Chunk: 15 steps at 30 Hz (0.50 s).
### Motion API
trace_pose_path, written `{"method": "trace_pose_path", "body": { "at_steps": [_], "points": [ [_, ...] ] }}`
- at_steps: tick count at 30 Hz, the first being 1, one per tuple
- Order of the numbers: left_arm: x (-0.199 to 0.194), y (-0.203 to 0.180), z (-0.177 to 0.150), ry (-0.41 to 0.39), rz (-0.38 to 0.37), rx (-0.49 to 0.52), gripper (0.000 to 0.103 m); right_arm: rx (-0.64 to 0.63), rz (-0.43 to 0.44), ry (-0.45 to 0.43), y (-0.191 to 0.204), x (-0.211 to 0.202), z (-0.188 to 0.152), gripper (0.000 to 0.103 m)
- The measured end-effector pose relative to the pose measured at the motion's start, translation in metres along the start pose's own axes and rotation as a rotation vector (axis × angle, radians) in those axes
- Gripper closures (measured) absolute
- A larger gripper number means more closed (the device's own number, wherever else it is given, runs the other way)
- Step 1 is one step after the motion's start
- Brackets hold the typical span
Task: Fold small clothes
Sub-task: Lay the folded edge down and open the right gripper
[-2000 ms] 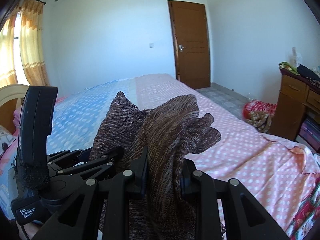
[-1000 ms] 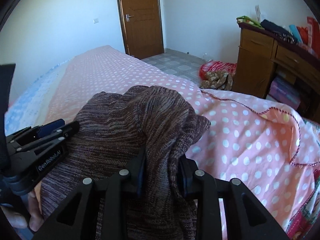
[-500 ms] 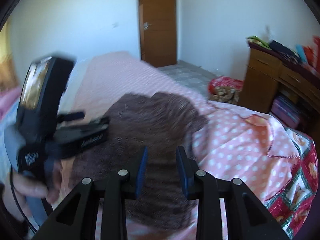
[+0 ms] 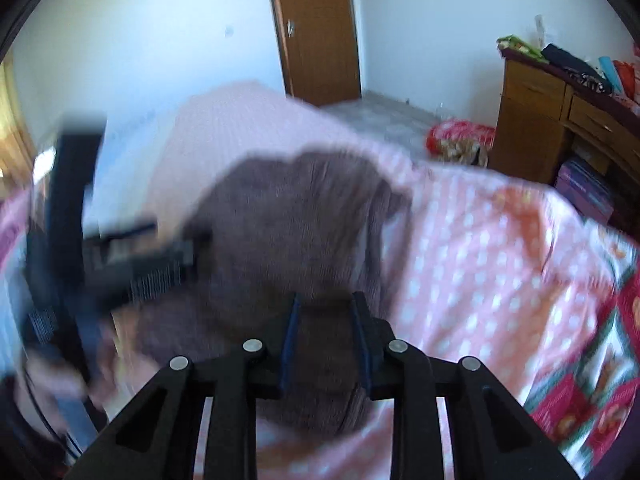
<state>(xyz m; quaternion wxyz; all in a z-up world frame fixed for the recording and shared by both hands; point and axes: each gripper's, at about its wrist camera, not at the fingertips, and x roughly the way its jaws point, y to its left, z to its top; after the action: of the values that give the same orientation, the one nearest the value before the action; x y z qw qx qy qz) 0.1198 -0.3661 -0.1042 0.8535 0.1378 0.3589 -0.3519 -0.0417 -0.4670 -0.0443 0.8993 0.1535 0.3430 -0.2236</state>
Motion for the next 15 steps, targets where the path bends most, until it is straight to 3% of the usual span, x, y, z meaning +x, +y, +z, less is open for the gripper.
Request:
{"method": "trace_pose_path", "body": {
  "at_steps": [2, 5, 7, 12, 13, 14, 15],
  "points": [
    [-0.001, -0.002, 0.0, 0.008, -0.027, -0.014, 0.03, 0.036, 0.032, -0.025, -0.011, 0.01, 0.025, 0.053],
    [0.0, -0.009, -0.002, 0.011, -0.045, 0.005, 0.03, 0.064, 0.043, -0.007, -0.021, 0.028, 0.043, 0.052],
    [0.004, -0.014, -0.005, 0.014, -0.037, 0.021, 0.03, 0.107, 0.072, 0.039, -0.031, 0.06, 0.063, 0.052],
    [0.012, -0.014, -0.008, 0.017, -0.027, 0.013, 0.025, 0.05, -0.033, 0.086, -0.028, 0.105, 0.079, 0.052],
    [0.013, -0.014, -0.008, 0.014, -0.017, 0.019, 0.023, 0.065, -0.01, 0.113, -0.03, 0.116, 0.078, 0.052],
    [0.013, -0.015, -0.007, 0.012, -0.011, 0.025, 0.023, 0.075, 0.004, 0.133, -0.034, 0.123, 0.079, 0.054],
    [0.014, -0.015, -0.007, 0.011, -0.008, 0.029, 0.022, 0.077, 0.006, 0.144, -0.035, 0.129, 0.078, 0.066]
  ]
}}
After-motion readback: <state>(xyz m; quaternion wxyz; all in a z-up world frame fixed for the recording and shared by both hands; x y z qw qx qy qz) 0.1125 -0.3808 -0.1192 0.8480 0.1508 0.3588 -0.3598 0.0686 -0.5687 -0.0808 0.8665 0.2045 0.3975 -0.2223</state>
